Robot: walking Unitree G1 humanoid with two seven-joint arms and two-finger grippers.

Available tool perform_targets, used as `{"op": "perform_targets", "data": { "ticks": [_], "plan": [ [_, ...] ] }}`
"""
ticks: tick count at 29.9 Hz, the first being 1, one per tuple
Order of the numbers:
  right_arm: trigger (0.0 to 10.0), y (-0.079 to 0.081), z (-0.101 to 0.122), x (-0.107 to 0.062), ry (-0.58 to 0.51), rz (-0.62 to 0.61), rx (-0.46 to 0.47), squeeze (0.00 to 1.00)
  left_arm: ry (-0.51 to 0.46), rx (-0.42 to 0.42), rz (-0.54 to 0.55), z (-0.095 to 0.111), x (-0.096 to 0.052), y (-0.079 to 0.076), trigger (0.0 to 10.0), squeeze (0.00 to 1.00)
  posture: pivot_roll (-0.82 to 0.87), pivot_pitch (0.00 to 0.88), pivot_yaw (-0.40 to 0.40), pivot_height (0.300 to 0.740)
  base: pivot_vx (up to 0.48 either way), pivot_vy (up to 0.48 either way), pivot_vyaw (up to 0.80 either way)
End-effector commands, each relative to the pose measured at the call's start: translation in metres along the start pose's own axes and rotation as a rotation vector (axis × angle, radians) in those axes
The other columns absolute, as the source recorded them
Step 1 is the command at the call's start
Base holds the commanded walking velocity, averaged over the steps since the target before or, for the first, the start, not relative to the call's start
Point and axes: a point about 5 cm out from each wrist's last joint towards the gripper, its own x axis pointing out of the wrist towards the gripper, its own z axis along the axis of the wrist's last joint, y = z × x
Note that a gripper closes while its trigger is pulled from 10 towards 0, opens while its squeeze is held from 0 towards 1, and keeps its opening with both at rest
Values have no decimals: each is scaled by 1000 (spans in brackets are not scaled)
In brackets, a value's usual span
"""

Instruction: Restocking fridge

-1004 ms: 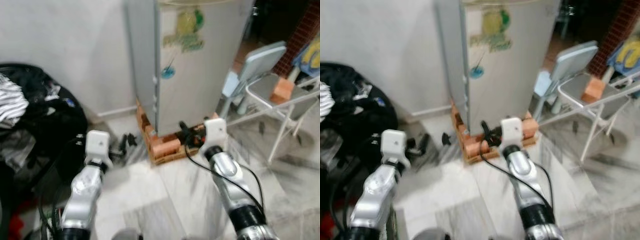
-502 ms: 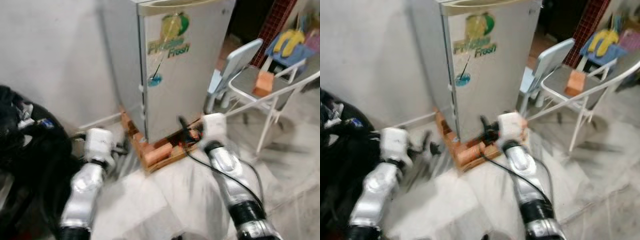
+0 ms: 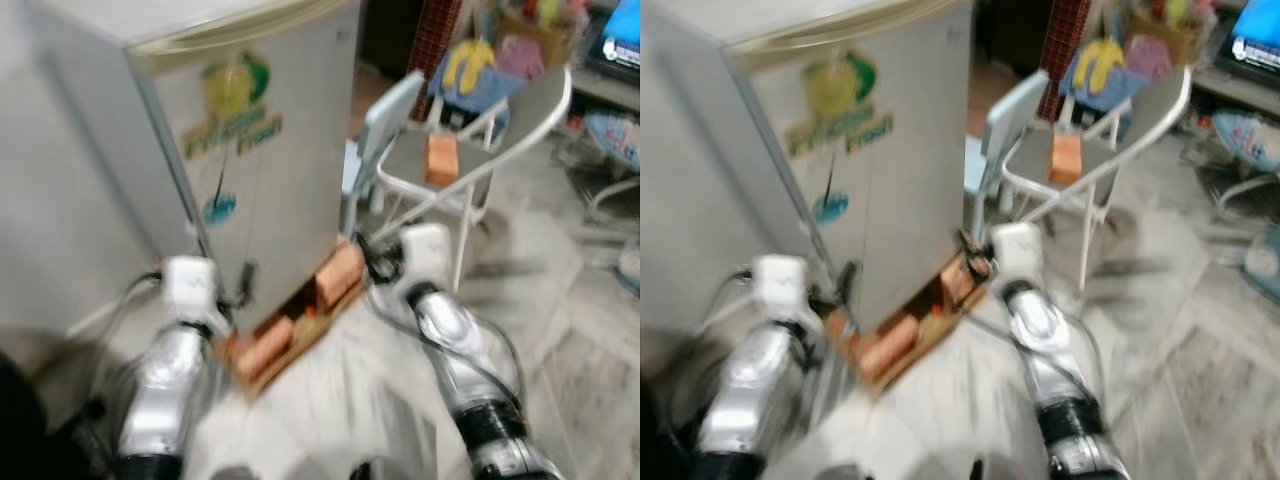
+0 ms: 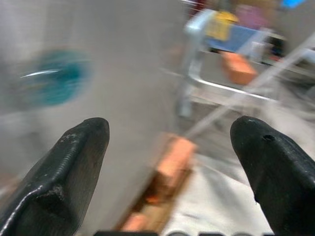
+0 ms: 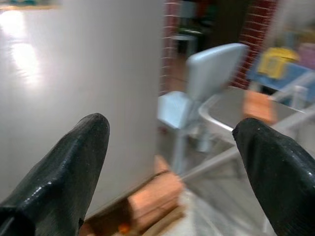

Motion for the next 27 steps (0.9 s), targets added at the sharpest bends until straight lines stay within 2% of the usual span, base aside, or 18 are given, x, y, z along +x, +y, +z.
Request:
{"op": "perform_targets", "data": {
  "ticks": [1,19,27],
  "plan": [
    [10000,15,7,5,-29,36,12,0,4,11,43,1,-5,15,10000,0,105,13,-16,740,0,480,0],
    [10000,9,4,5,-15,11,-10,0,-5,18,57,2,-8,17,10000,0,112,15,-18,740,0,462,0],
    [10000,2,-6,-2,39,-70,-31,0,5,23,79,0,-12,22,10000,0,122,19,-31,740,0,0,0]
  ]
}}
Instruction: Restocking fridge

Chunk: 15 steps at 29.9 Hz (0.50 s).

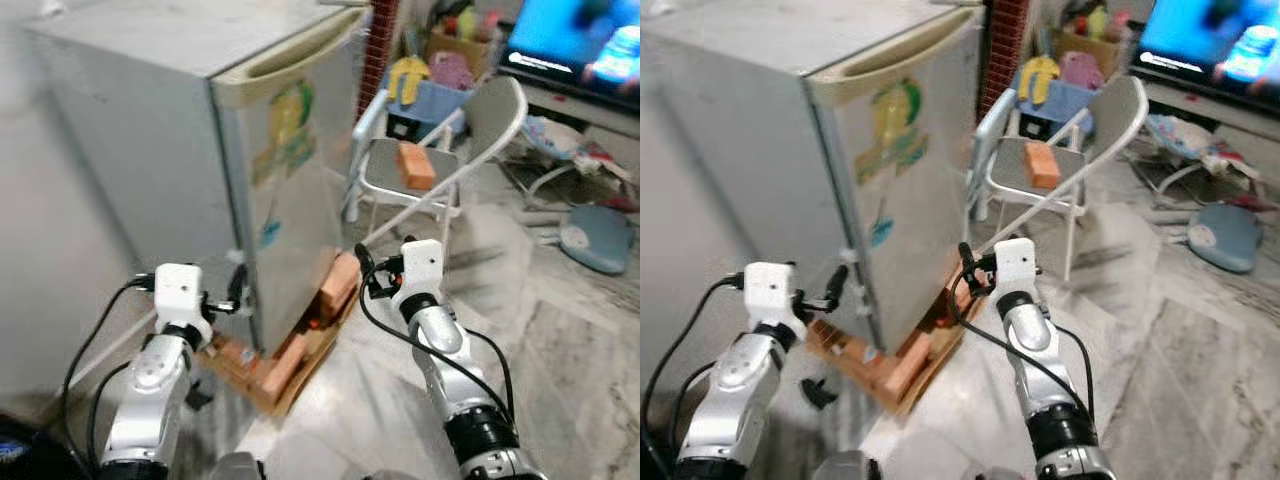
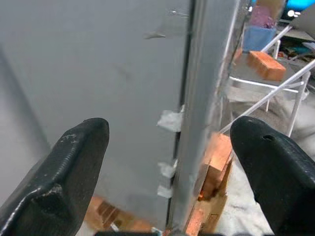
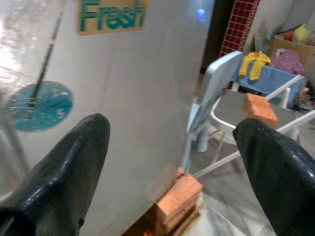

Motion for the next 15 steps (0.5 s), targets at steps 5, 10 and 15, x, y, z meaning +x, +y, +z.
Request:
{"op": "perform_targets", "data": {
  "ticks": [5,10,15],
  "plan": [
    [10000,-7,-4,-3,30,-40,2,0,2,24,-7,0,2,-5,10000,0,126,20,-33,740,0,0,0],
    [10000,-7,-8,-6,58,-59,0,0,21,64,-19,0,8,-7,10000,0,125,30,-33,740,0,0,-480],
    [10000,-11,-11,-11,69,-61,-12,0,3,60,1,6,14,0,10000,0,114,35,-35,740,0,0,-800]
  ]
}}
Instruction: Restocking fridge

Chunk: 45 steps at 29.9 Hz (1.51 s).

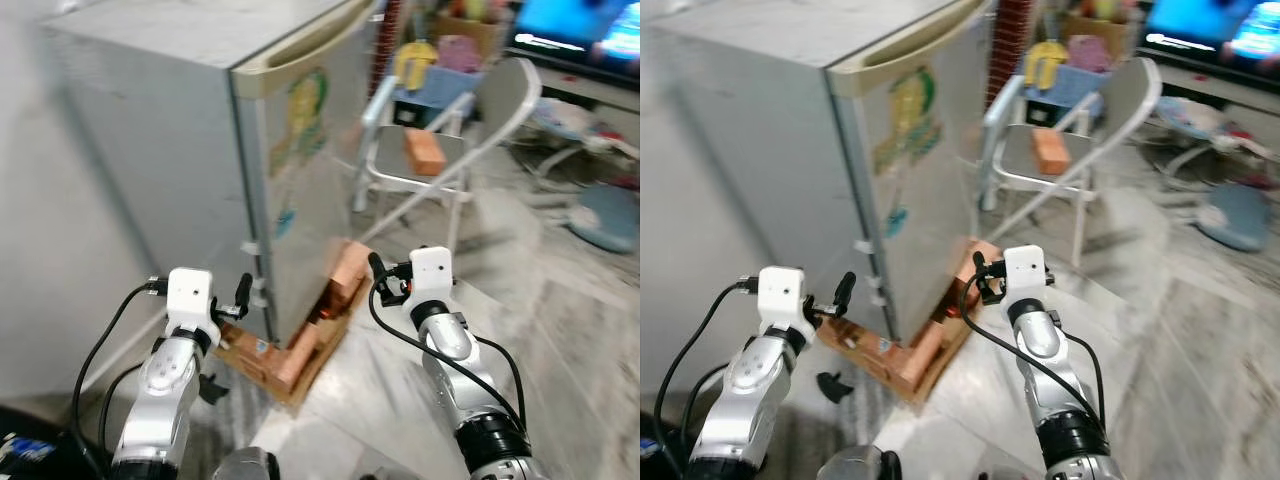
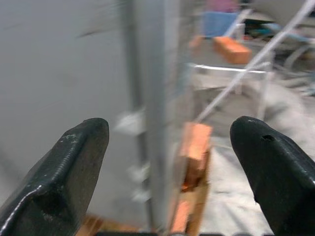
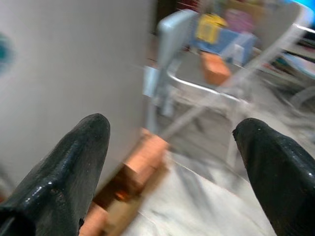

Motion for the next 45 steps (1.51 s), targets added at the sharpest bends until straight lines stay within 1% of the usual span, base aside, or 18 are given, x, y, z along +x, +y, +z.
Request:
{"op": "perform_targets", "data": {
  "ticks": [1,4,9,11,13,19,20,23,25,28,31,32,37,39,41,42,43,45],
  "plan": [
    [10000,-4,3,-1,-9,-10,-8,0,-3,4,1,2,3,2,10000,0,114,35,-35,740,0,0,-800],
    [10000,-6,3,-3,-10,-13,-1,0,-4,6,7,2,3,4,10000,0,108,39,-34,740,0,0,-692],
    [10000,-6,3,-4,-5,-15,3,0,-5,9,19,1,3,4,10000,0,107,44,-36,740,0,0,0],
    [10000,-3,2,-5,9,-5,9,0,-13,16,64,1,3,7,10000,0,103,50,-37,740,0,0,0],
    [10000,-2,2,-6,19,-1,3,0,-14,24,79,1,4,8,10000,0,103,50,-38,740,0,0,-713],
    [10000,-4,5,-11,4,14,31,0,-23,2,97,4,12,12,10000,0,91,74,-47,740,0,0,-484],
    [10000,-4,7,-12,1,15,28,0,-26,17,100,6,13,13,10000,0,87,88,-48,740,0,0,0],
    [10000,0,9,-17,1,36,37,0,-31,57,106,7,17,18,10000,0,70,109,-39,740,0,0,0],
    [10000,3,8,-23,13,52,45,0,-39,86,151,10,20,25,10000,0,58,117,-33,740,0,0,0],
    [10000,11,4,-34,37,115,72,0,-44,84,219,14,26,36,10000,0,46,119,-29,740,0,0,0],
    [10000,14,1,-39,54,156,73,0,-59,92,260,19,30,42,10000,0,41,122,-29,740,0,0,0],
    [10000,15,0,-40,67,168,70,0,-62,77,264,20,32,44,10000,0,39,125,-29,740,0,0,0],
    [10000,14,4,-40,69,176,65,0,-71,60,247,24,42,39,10000,0,34,145,-32,740,0,0,0],
    [10000,17,9,-42,73,199,76,0,-70,49,239,25,48,38,10000,0,31,152,-35,740,0,0,0],
    [10000,21,13,-44,73,229,74,0,-70,41,227,26,52,36,10000,0,24,156,-36,740,0,0,0],
    [10000,25,15,-48,71,285,49,0,-72,34,206,28,57,33,10000,0,21,156,-37,740,0,0,0],
    [10000,25,15,-48,71,285,49,0,-72,34,206,28,57,33,10000,0,21,156,-37,740,0,0,0],
    [10000,24,12,-54,96,319,51,0,-72,48,218,31,64,32,10000,0,18,154,-38,740,0,0,0]
  ]
}}
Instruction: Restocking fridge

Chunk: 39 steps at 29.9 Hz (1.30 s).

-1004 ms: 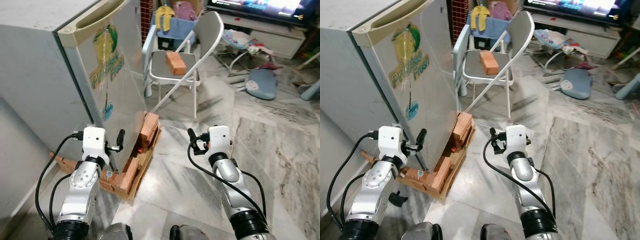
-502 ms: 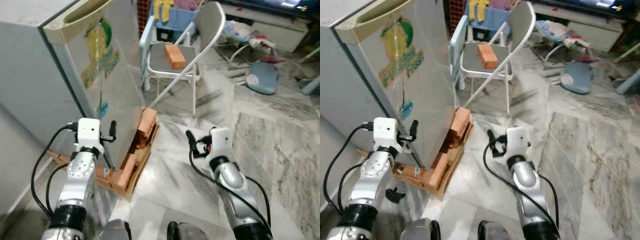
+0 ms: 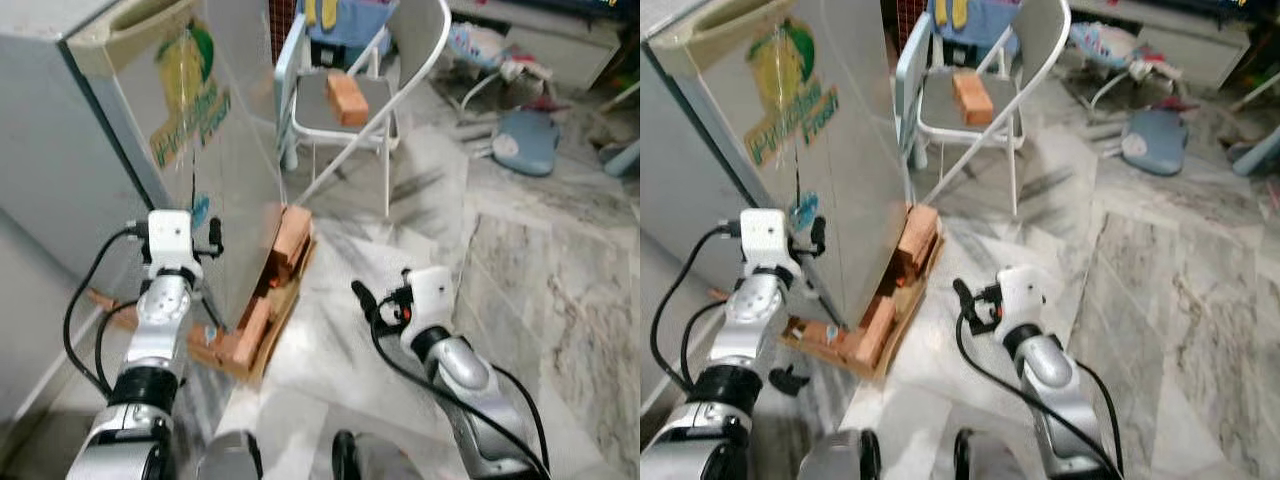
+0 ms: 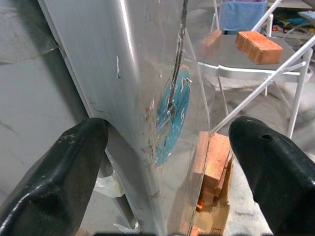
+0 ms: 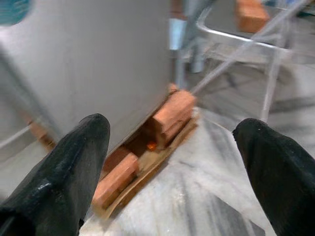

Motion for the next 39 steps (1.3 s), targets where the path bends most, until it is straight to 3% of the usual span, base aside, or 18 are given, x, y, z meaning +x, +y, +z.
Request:
{"op": "perform_targets", "data": {
  "ticks": [1,5,12,17,21,22,23,26,29,31,34,37,39],
  "plan": [
    [10000,1,-4,-7,28,34,12,0,0,20,18,6,8,0,10000,0,16,152,-35,740,0,0,0],
    [10000,0,-6,-10,38,46,12,0,-2,31,47,8,11,4,10000,0,13,153,-32,740,0,0,0],
    [10000,0,-4,-13,45,74,28,0,9,30,171,9,16,28,10000,0,9,145,-20,740,0,0,0],
    [10000,1,-2,-10,42,85,20,0,4,30,140,11,18,25,10000,0,11,135,-24,740,0,0,0],
    [10000,-2,0,-7,36,90,14,0,-22,48,20,16,22,3,10000,0,14,129,-27,740,0,0,0],
    [10000,-4,0,-7,39,88,15,0,-42,32,-151,20,21,-24,10000,0,14,125,-29,740,0,0,0],
    [10000,-4,0,-7,39,88,15,0,-42,32,-151,20,21,-24,10000,0,14,125,-29,740,0,0,0],
    [10000,-5,-3,-7,59,102,17,0,-88,92,-357,25,16,-59,10000,0,18,117,-34,740,0,0,0],
    [10000,-11,-21,-10,177,84,-47,0,-150,201,-643,24,-4,-106,10000,0,22,110,-38,740,0,0,0],
    [10000,-24,-42,-16,290,-20,-99,0,-183,239,-870,19,-32,-143,10000,0,30,105,-43,740,0,0,0],
    [10000,-31,-49,-20,317,-111,-81,0,-182,217,-1002,12,-53,-162,10000,0,37,96,-48,740,0,0,0],
    [10000,-32,-48,-19,306,-138,-73,0,-167,179,-1013,8,-59,-165,10000,0,38,92,-47,740,0,0,0],
    [10000,-32,-47,-18,297,-136,-76,0,-141,143,-971,3,-57,-158,10000,0,37,89,-46,740,0,0,0]
  ]
}}
